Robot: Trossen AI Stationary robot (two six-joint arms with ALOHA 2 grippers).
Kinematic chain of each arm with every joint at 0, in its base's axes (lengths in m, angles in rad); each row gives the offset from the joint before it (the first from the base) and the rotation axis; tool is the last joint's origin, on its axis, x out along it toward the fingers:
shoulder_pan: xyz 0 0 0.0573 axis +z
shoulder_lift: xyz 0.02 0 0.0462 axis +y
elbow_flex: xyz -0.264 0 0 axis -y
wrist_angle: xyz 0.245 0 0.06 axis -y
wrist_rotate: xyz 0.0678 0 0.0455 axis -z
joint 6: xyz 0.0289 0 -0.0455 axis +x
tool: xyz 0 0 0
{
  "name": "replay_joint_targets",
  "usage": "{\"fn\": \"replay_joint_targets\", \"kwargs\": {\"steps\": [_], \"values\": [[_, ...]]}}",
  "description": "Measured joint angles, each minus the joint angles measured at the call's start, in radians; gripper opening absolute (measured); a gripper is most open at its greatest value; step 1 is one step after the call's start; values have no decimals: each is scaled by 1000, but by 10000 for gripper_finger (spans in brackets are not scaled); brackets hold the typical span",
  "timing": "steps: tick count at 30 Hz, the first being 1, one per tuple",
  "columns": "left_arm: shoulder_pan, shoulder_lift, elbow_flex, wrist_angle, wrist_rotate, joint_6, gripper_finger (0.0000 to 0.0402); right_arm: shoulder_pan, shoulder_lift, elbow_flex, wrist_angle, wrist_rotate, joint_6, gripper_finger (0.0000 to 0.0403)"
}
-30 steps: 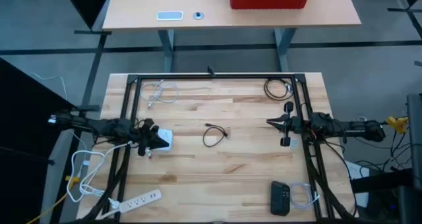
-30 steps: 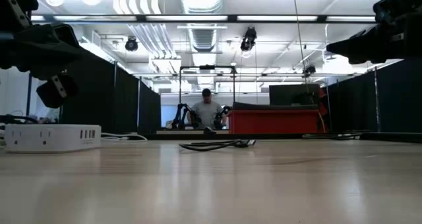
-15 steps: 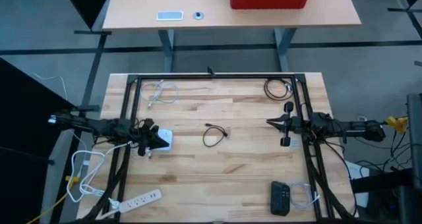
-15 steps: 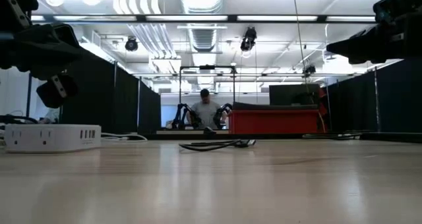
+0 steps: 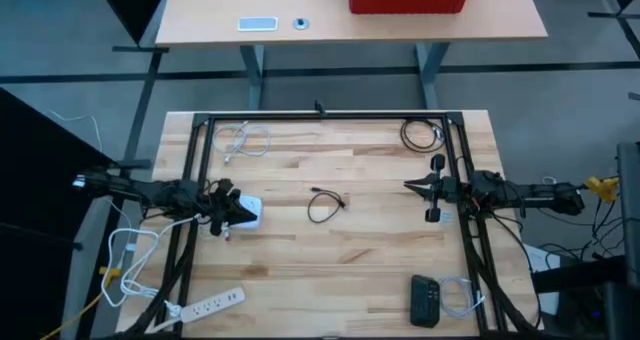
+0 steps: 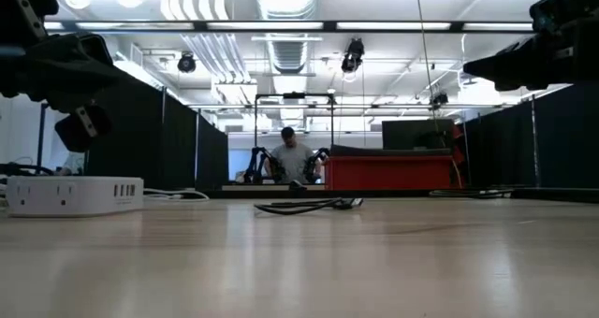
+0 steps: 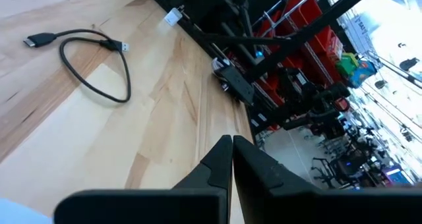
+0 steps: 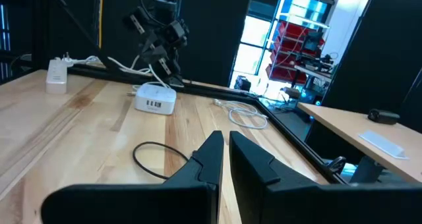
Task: Insert USB
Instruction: Insert the bottom black USB cable into the top white outlet extension
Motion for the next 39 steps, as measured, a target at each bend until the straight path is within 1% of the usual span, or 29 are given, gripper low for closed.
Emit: {"fn": "replay_joint_targets", "kwargs": {"steps": [1, 4, 6, 8, 10, 12, 14, 15, 22, 27, 31, 34, 39], "values": [[0, 0, 0, 2, 0, 21, 0, 0, 0, 0, 0, 0, 0, 11], [0, 7, 0, 68, 8, 177, 0, 0, 0, 0, 0, 0, 0, 11], [-1, 27, 35, 97, 8, 241, 0, 0, 0, 0, 0, 0, 0, 11], [1, 64, 102, 59, -16, 282, 0, 0, 0, 0, 0, 0, 0, 11], [1, 118, 167, -35, -68, 341, 0, 0, 0, 0, 0, 0, 0, 11], [2, 204, 224, -117, -133, 424, 0, 0, 0, 0, 0, 0, 0, 11], [5, 303, 271, -140, -187, 508, 0, 0, 0, 0, 0, 0, 0, 11], [5, 357, 292, -139, -198, 542, 0, 0, 0, 0, 0, 0, 0, 11], [5, 743, 474, -131, -202, 727, 0, 0, 0, 0, 0, 0, 0, 11], [5, 988, 599, -130, -202, 846, 0, 0, 0, 0, 0, 0, 0, 11], [5, 1169, 699, -131, -202, 903, 0, 0, 0, 0, 0, 0, 0, 11], [5, 1294, 778, -130, -201, 907, 2, 0, 0, 0, 0, 0, 0, 11], [5, 1473, 915, -171, -204, 944, 20, 0, 0, 0, 0, 0, 0, 11]]}}
